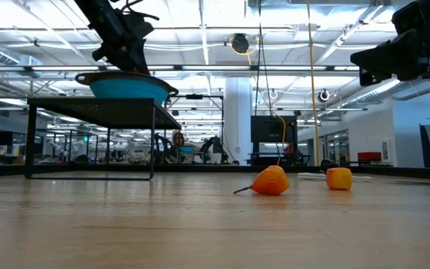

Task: Pick & Place Fruit
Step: Put the orange into the blue strainer bowl on the shelf, then put the yellow pear into the blue strainer bowl on the shelf

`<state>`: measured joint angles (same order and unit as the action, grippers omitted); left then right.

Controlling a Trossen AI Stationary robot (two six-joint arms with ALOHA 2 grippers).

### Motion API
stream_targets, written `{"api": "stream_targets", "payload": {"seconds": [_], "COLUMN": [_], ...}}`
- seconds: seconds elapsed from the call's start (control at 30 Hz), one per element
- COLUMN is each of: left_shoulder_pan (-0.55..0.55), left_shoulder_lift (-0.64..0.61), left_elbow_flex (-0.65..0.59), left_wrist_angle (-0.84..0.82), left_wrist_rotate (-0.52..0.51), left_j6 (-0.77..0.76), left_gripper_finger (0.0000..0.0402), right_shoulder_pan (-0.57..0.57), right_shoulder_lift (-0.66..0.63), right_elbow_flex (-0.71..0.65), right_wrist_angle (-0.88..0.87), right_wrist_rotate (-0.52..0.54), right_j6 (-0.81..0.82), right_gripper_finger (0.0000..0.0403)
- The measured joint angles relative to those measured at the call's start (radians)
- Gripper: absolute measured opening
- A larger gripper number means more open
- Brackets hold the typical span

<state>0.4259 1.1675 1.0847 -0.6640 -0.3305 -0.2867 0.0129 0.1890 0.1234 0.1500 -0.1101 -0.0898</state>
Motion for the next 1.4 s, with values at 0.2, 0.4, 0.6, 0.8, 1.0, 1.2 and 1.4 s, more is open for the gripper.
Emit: {"api": "stream_targets", "payload": {"seconds": [0.2, 0.4, 0.6, 0.8, 1.0, 1.2, 1.4], "left_shoulder_pan": [0.0, 0.0, 0.0, 0.0, 0.0, -0.004, -0.034], "left_shoulder_lift": [0.0, 0.0, 0.0, 0.0, -0.004, -0.006, -0.011], "left_elbow_flex": [0.0, 0.0, 0.0, 0.0, 0.0, 0.0, 0.0], "left_wrist_angle": [-0.016, -0.035, -0.035, -0.035, -0.033, -0.021, -0.02], "left_wrist_rotate": [-0.001, -0.01, -0.011, -0.011, -0.011, -0.011, -0.012], "left_j6": [-0.004, -0.005, -0.005, 0.004, 0.004, 0.006, 0.02], "left_gripper_finger": [0.0205, 0.0235, 0.0248, 0.0251, 0.0251, 0.0251, 0.0251], "right_shoulder_pan": [0.0, 0.0, 0.0, 0.0, 0.0, 0.0, 0.0], "right_shoulder_lift": [0.0, 0.0, 0.0, 0.0, 0.0, 0.0, 0.001], "right_elbow_flex": [0.0, 0.0, 0.0, 0.0, 0.0, 0.0, 0.0], "right_wrist_angle": [0.004, 0.004, 0.004, 0.004, 0.003, -0.012, -0.039], "right_wrist_rotate": [0.0, 0.0, 0.0, 0.0, 0.0, 0.0, 0.002], "right_j6": [0.0, 0.0, 0.0, 0.0, -0.001, -0.048, -0.079], "right_gripper_finger": [0.0, 0.0, 0.0, 0.0, 0.0, 0.0, 0.0]}}
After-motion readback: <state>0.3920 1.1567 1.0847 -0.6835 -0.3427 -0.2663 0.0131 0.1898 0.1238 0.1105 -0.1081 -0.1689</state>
